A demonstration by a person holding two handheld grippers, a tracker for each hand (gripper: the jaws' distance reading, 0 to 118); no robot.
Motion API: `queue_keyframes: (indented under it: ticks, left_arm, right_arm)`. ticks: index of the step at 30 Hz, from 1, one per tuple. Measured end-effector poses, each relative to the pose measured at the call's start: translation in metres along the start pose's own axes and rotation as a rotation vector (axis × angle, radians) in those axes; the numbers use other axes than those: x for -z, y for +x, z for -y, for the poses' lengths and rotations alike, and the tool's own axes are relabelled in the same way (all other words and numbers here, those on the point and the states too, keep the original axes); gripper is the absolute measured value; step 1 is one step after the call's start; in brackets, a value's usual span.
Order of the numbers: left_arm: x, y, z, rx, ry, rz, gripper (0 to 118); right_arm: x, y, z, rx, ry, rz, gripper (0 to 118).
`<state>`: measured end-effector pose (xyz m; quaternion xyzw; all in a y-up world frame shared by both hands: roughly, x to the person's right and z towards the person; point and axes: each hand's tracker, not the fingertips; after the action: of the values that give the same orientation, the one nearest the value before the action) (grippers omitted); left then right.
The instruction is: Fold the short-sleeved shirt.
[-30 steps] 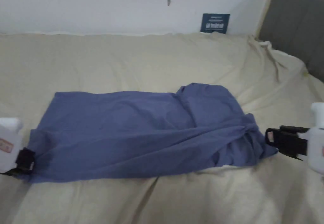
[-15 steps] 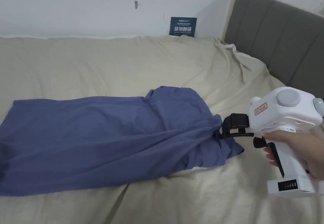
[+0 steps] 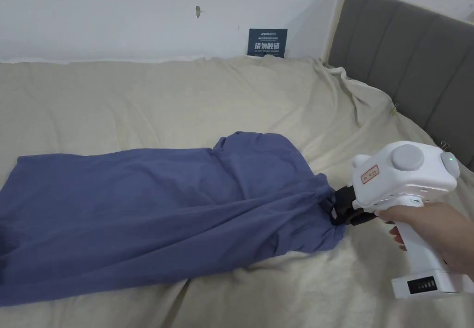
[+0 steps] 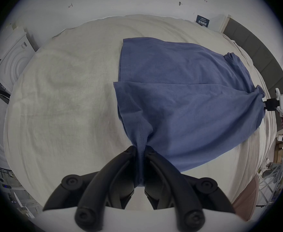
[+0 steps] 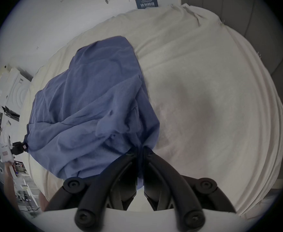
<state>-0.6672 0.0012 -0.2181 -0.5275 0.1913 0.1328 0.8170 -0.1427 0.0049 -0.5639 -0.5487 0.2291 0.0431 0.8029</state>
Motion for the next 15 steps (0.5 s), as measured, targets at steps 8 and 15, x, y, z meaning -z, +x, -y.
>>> queue_keyframes:
  ticks: [8, 15]
  left_arm:
    - [-0.030, -0.007, -0.003, -0.052, 0.126, -0.003, 10]
    - [-0.070, -0.012, -0.003, -0.061, 0.186, 0.021, 10]
  right_arm:
    - [-0.051, 0.021, 0.005, 0.035, 0.048, -0.033, 6]
    - [-0.102, 0.020, 0.022, 0.061, 0.104, -0.122, 6]
